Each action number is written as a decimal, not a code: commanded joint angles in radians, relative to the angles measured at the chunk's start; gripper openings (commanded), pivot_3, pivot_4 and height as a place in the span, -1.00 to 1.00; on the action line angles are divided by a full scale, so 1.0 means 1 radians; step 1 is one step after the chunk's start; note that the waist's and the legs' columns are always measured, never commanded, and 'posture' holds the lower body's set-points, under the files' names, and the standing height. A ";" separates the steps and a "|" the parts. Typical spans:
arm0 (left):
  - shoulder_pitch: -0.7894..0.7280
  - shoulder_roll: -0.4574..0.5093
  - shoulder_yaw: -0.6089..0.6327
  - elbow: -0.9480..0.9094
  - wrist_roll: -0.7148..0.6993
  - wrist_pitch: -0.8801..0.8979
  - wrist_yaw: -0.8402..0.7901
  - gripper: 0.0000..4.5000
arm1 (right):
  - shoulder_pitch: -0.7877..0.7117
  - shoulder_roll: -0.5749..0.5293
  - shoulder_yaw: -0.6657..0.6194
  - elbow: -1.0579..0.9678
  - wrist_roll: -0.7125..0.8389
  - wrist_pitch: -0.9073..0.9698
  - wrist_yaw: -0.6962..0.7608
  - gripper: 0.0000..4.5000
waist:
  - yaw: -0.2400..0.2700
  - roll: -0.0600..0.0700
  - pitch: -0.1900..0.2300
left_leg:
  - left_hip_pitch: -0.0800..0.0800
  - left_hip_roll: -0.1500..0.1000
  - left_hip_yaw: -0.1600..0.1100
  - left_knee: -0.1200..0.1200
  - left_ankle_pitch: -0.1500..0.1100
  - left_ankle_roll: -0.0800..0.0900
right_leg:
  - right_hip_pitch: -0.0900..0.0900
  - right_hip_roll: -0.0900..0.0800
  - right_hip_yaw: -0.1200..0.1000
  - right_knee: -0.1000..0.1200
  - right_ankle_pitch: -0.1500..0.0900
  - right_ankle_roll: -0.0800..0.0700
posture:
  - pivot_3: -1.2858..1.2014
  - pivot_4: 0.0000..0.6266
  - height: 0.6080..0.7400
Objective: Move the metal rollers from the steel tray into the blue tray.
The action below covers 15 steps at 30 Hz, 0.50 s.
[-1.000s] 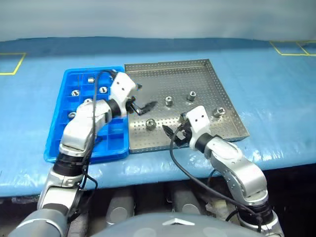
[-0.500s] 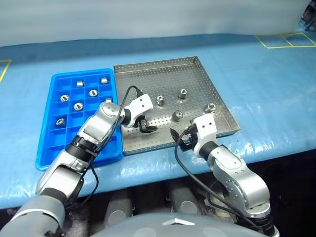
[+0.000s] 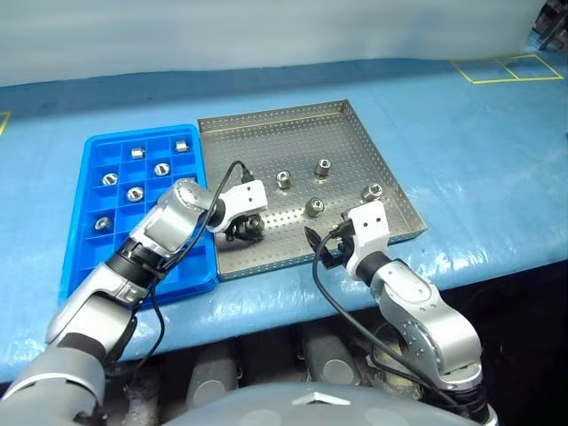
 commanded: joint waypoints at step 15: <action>0.361 -0.127 0.687 -0.535 -0.103 0.086 0.556 -0.24 | -0.265 0.059 0.190 0.145 0.008 -0.086 0.129 1.00 | 0.028 0.000 0.000 | 0.001 0.001 0.000 -0.002 0.000 0.000 | 0.000 0.000 0.000 0.000 0.003 0.004 | 0.02 -0.52 1.00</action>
